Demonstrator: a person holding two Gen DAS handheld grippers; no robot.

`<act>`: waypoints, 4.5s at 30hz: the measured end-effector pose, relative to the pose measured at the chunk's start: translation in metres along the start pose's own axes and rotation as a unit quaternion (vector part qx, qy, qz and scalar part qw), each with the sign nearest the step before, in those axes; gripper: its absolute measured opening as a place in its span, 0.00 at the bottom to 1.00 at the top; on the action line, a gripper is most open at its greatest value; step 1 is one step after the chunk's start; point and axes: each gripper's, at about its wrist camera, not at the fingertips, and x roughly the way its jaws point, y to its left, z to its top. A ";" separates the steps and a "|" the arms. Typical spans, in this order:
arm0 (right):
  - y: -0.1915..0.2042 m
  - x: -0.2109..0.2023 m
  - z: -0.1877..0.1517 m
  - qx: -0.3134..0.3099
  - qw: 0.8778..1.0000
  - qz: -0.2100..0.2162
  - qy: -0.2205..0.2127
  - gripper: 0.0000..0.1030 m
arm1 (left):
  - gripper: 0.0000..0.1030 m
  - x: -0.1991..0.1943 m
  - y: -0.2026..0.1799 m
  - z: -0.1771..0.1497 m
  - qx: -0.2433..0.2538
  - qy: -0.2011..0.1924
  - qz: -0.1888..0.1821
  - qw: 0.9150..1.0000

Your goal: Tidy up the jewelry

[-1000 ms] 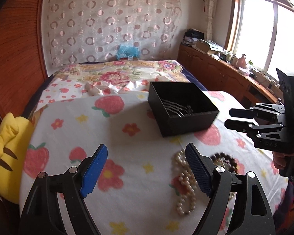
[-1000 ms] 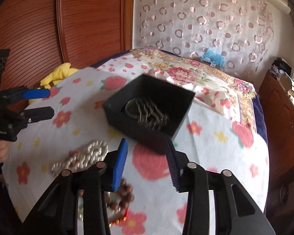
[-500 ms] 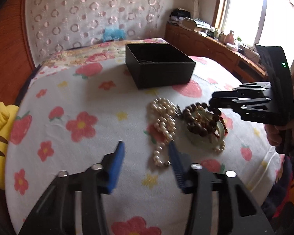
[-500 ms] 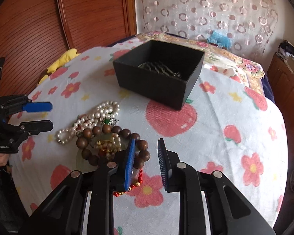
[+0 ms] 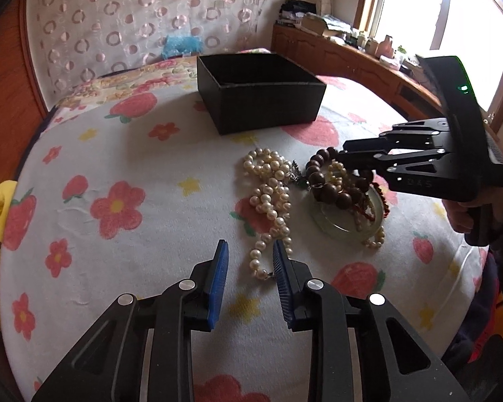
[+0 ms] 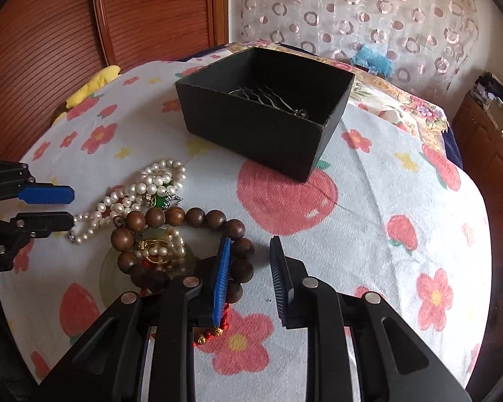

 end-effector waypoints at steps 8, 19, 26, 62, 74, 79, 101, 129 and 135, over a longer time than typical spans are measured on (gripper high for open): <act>-0.001 -0.001 -0.003 0.002 1.000 -0.003 -0.012 0.25 | 0.16 0.006 -0.007 0.001 0.026 0.005 0.019 0.999; -0.003 -0.004 -0.010 0.006 0.999 0.000 -0.034 0.26 | 0.06 -0.039 0.001 0.019 0.005 -0.068 0.020 0.997; -0.002 -0.004 -0.008 0.004 1.000 -0.002 -0.022 0.15 | 0.06 -0.067 0.002 0.045 0.013 -0.110 0.021 0.994; -0.007 -0.115 0.101 -0.020 0.984 -0.045 -0.173 0.14 | 0.06 -0.135 -0.002 0.164 0.057 -0.207 0.067 0.974; -0.038 -0.073 0.120 0.032 0.986 -0.012 -0.162 0.15 | 0.06 -0.143 -0.001 0.209 0.049 -0.216 0.071 0.972; -0.039 -0.052 0.115 0.035 0.989 -0.017 -0.143 0.15 | 0.06 -0.141 -0.006 0.217 0.055 -0.214 0.076 0.972; -0.051 -0.054 0.071 0.045 0.990 0.001 -0.133 0.16 | 0.06 -0.055 -0.022 0.221 0.062 -0.161 0.064 0.983; -0.039 -0.067 0.020 0.041 0.992 0.008 -0.119 0.16 | 0.38 -0.016 -0.015 0.140 0.067 -0.100 0.041 0.992; -0.026 -0.064 -0.003 0.037 0.994 0.018 -0.101 0.16 | 0.42 -0.018 -0.014 0.103 0.059 -0.082 0.026 0.995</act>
